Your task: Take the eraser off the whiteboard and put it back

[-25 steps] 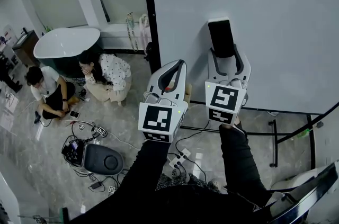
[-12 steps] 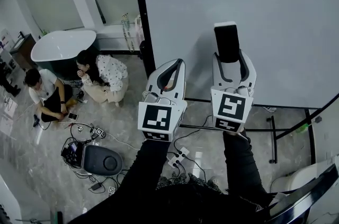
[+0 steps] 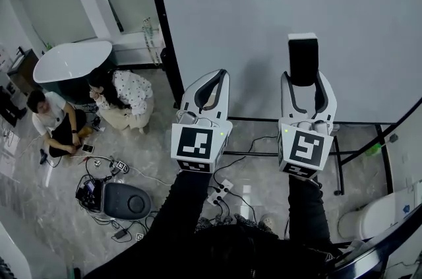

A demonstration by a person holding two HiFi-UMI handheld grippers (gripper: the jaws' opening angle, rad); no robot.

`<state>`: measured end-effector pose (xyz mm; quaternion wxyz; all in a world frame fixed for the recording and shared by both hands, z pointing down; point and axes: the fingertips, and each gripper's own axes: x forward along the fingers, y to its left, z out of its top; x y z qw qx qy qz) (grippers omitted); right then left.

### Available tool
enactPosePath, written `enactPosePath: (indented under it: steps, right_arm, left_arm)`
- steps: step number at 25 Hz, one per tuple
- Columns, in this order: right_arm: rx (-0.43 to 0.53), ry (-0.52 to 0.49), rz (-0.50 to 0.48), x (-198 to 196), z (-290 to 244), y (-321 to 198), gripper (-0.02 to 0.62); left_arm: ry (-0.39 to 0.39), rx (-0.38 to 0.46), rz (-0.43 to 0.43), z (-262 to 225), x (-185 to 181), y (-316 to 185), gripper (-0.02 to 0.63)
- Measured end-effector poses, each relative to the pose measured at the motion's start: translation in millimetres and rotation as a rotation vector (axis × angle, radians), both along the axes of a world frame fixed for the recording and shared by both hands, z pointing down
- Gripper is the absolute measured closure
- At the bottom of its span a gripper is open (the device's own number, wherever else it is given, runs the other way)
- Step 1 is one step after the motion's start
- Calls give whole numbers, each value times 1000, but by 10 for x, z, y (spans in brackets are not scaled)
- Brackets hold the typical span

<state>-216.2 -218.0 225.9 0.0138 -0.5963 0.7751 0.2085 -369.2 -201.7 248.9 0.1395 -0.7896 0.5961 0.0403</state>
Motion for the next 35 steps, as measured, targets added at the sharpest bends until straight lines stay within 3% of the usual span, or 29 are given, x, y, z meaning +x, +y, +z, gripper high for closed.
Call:
enactPosePath:
  steps: [15,21,35]
  right_arm:
    - [-19,-84,76,606,-19,171,319]
    - [-20,-70,92,721,14,191,319]
    - [-34,-64,121,976,91,172,319]
  left_arm:
    - [-6,7,62,-55,378,-36,600]
    - [-29,6,63,-53,484,-47,600]
    - [34,25,117,-76,712,-91,600]
